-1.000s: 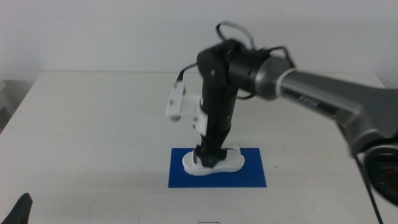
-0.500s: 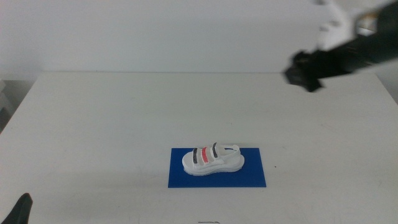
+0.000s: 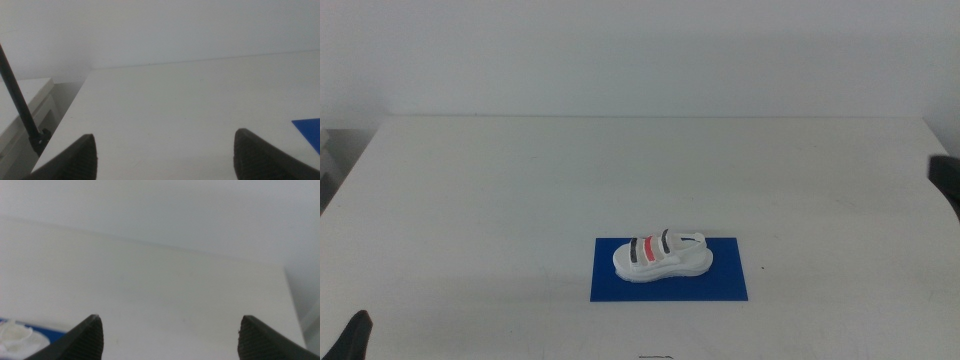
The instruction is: Use one arm to grab the shoe from the table and place it on the mat.
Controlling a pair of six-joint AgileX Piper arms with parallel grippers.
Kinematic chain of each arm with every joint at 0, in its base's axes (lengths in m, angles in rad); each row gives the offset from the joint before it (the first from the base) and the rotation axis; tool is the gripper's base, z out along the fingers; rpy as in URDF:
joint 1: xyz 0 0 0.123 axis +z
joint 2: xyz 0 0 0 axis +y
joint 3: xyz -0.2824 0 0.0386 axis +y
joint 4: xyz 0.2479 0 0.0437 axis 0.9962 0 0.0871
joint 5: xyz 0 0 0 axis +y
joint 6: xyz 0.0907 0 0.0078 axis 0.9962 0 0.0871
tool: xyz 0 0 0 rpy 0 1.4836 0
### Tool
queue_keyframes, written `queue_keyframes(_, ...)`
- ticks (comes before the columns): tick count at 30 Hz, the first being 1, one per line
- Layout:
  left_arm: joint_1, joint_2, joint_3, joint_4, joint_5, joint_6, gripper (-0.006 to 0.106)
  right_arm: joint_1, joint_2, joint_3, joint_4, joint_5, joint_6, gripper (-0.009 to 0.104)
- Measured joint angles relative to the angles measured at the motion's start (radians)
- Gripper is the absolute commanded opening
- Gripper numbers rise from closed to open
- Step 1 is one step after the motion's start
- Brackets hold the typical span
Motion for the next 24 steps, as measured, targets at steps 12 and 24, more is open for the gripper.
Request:
queue_keyframes(12, 0.000, 0.000, 0.000, 0.000, 0.000, 0.000, 0.094, -0.068, -0.353, 0.353, 0.047, -0.259, -0.110, 0.080)
queue_keyframes(24, 0.000, 0.000, 0.000, 0.000, 0.000, 0.000, 0.094, -0.068, -0.635, 0.490, 0.059, -0.273, -0.168, 0.080)
